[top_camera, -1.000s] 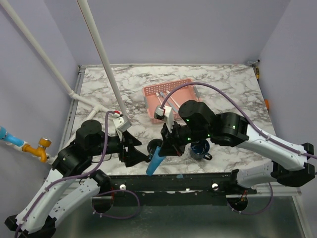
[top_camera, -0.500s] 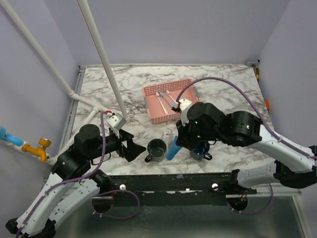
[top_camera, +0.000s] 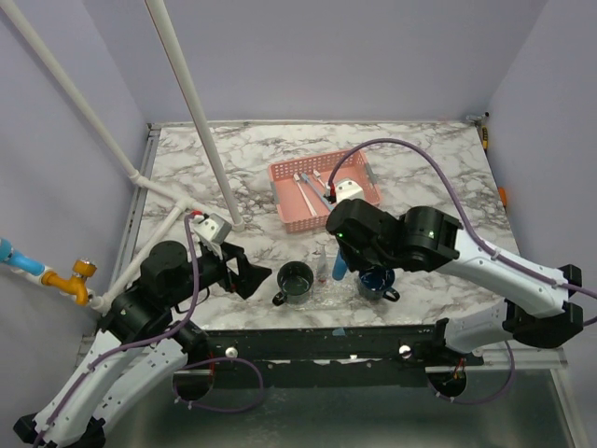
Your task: Prepare toiletry sets of a toothbrush and toothpaste on the tray
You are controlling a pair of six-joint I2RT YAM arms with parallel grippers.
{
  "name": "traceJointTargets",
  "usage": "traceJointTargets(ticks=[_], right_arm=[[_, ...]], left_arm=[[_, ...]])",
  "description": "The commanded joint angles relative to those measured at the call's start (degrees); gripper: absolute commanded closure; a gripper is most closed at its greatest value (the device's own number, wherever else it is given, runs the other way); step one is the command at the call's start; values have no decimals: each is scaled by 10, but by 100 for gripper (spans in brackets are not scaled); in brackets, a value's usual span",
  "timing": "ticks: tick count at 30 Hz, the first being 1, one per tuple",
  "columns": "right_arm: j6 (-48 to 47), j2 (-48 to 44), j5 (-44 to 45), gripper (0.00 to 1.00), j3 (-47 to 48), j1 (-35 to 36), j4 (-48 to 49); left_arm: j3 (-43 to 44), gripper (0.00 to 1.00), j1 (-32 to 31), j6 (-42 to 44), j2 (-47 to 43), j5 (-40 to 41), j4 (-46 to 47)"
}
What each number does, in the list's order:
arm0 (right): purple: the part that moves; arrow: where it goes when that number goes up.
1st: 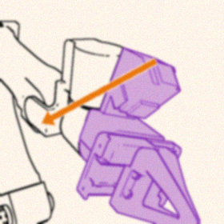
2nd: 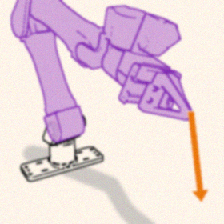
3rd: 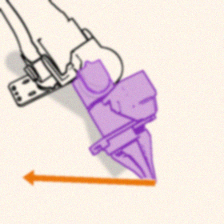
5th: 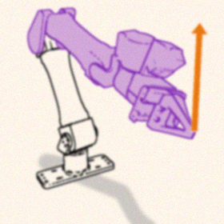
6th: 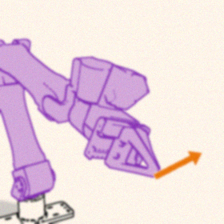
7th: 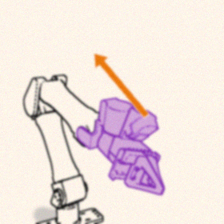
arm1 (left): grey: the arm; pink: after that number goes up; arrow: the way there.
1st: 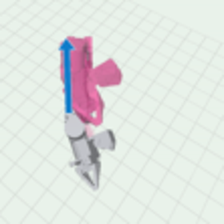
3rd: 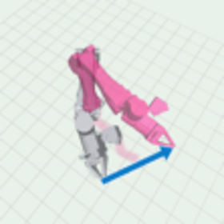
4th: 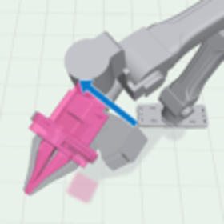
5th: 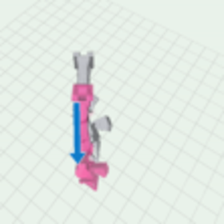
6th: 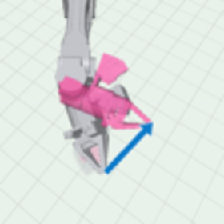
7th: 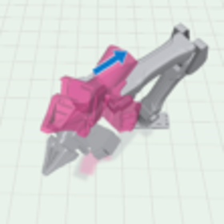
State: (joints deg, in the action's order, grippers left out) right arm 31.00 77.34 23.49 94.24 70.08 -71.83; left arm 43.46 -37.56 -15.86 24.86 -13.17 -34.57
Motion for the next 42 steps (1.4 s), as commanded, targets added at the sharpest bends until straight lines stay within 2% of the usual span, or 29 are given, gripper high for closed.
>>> traceJointTargets(ticks=[1, 18, 42], right_arm=[[25, 11, 59, 100, -11, 0, 9], [15, 7, 56, 100, -107, -49, 126], [9, 1, 41, 100, -191, -77, 191]], left_arm=[[-19, 1, 1, 1, -11, 28, 28], [-31, 1, 1, 3, -14, 35, 33], [-32, 1, 1, 7, -12, 36, 33]])
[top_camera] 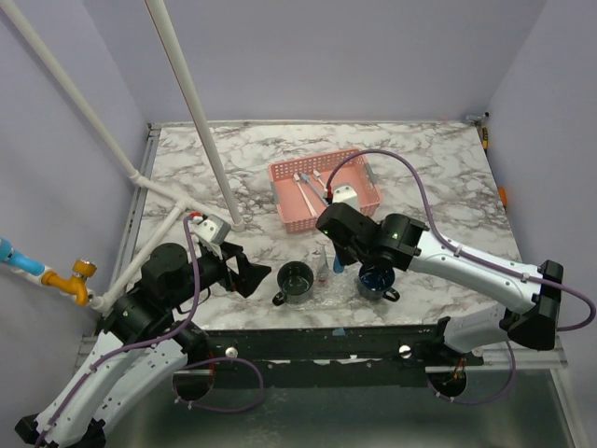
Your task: Prepare toiletry sets of a toothbrush and toothpaste on the tray
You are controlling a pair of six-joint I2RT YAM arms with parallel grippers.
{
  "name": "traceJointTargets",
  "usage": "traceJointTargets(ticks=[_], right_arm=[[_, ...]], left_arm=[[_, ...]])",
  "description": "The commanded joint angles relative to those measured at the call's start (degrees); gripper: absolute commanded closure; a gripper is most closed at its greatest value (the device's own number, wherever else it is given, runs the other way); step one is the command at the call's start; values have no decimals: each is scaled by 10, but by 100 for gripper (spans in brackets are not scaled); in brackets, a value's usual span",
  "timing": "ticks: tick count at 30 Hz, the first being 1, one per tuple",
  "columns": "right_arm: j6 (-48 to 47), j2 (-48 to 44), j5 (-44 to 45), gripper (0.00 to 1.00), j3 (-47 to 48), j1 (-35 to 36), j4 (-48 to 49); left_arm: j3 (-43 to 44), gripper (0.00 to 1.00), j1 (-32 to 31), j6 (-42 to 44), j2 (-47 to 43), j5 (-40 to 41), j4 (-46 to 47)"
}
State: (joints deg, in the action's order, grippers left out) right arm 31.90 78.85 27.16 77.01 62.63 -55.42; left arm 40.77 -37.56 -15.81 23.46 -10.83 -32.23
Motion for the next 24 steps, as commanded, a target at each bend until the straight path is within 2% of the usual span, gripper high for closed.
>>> traceJointTargets(ticks=[1, 24], right_arm=[[1, -15, 3, 100, -24, -2, 30], [29, -11, 1, 100, -101, -2, 95]], left_arm=[[-4, 1, 1, 7, 3, 13, 9], [-3, 1, 2, 6, 15, 15, 11]])
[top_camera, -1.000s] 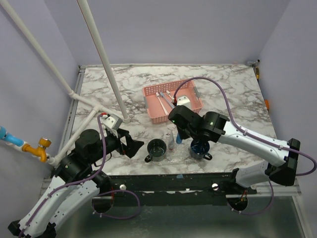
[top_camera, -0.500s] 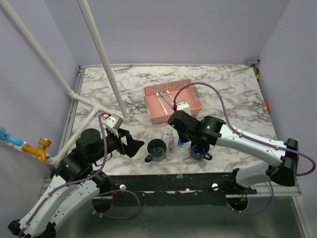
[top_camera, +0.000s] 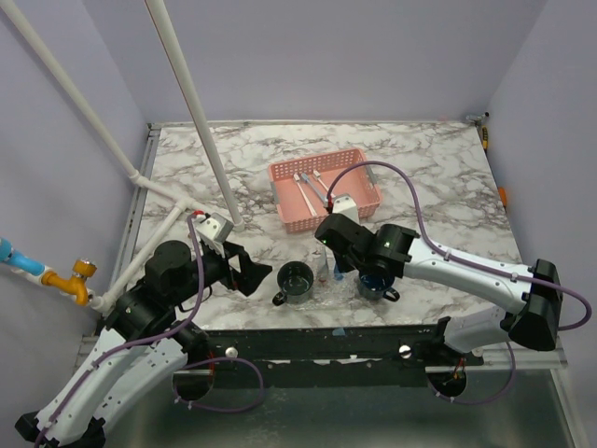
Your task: Prepare toiletry sets of a toothbrush and toothpaste on the tray
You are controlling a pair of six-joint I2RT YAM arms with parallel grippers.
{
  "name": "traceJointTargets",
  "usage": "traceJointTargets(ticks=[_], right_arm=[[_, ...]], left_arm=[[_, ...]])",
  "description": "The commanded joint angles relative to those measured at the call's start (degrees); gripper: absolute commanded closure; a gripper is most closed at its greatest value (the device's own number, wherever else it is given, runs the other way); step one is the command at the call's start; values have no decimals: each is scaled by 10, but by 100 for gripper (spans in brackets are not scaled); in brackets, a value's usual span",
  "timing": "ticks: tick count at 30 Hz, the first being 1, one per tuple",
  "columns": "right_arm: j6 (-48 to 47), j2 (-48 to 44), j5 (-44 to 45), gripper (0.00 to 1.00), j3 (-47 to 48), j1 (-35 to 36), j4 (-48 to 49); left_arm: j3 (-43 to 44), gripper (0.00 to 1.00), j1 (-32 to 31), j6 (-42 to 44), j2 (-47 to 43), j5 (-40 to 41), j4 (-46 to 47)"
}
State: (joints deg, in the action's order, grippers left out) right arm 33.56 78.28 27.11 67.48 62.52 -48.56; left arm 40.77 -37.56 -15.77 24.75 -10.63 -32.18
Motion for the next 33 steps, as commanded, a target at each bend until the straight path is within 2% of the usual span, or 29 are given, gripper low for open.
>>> traceJointTargets(ticks=[1, 29, 33], right_arm=[[12, -4, 3, 100, -7, -1, 26], [11, 1, -13, 100, -40, -13, 50], [13, -1, -13, 96, -42, -14, 51]], left_arm=[[-3, 1, 2, 6, 2, 13, 11], [-3, 1, 1, 7, 6, 12, 11], [-3, 1, 2, 7, 6, 12, 12]])
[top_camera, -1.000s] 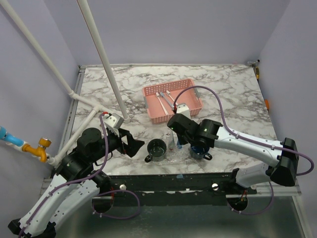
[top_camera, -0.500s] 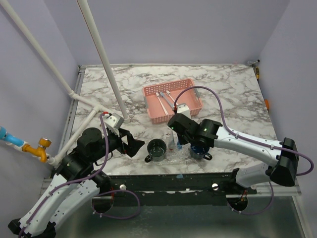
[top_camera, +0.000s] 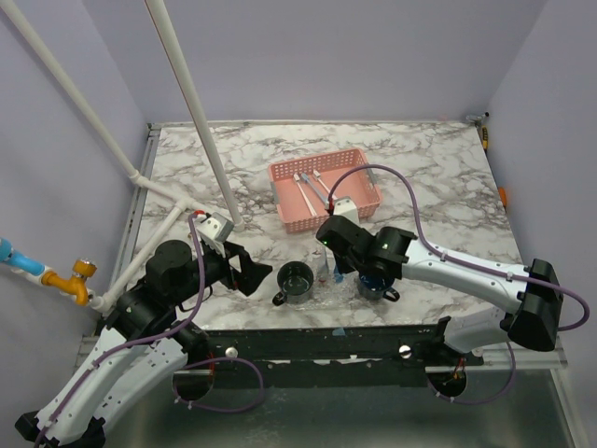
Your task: Prepare toiletry sets of a toothbrush and toothpaste on the tray
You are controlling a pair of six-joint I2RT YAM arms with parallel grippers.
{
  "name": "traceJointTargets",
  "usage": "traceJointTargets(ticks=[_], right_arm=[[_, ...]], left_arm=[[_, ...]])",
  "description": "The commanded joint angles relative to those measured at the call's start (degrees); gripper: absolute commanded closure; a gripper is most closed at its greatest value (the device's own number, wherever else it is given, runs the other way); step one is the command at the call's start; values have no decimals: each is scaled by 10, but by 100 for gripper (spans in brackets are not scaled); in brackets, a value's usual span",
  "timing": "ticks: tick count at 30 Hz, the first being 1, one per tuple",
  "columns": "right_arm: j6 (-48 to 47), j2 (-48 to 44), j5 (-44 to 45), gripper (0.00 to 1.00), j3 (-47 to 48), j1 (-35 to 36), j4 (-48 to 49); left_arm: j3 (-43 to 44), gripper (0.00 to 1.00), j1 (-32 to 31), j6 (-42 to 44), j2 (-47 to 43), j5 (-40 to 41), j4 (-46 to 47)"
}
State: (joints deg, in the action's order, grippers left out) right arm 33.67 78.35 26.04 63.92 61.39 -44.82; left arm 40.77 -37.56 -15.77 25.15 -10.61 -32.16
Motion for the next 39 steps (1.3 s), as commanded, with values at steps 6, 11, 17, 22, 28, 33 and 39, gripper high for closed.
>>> traceJointTargets(ticks=[6, 11, 17, 22, 28, 33, 39], right_arm=[[11, -7, -2, 80, 3, -3, 12], [7, -8, 10, 70, 45, -3, -10], [-23, -3, 28, 60, 115, -3, -32], [-47, 28, 30, 58, 170, -11, -37], [-102, 84, -22, 56, 240, -57, -14], [-138, 155, -73, 56, 300, -106, 1], [-165, 229, -146, 56, 333, -166, 33]], left_arm=[[-2, 1, 2, 7, 3, 12, 11], [-3, 1, 1, 8, 3, 12, 10], [-3, 1, 2, 8, 4, 11, 11], [-2, 1, 2, 9, 6, 12, 10], [-3, 1, 2, 8, 6, 9, 8], [-2, 1, 2, 14, 4, 21, 4], [-3, 1, 2, 21, 2, 39, 0]])
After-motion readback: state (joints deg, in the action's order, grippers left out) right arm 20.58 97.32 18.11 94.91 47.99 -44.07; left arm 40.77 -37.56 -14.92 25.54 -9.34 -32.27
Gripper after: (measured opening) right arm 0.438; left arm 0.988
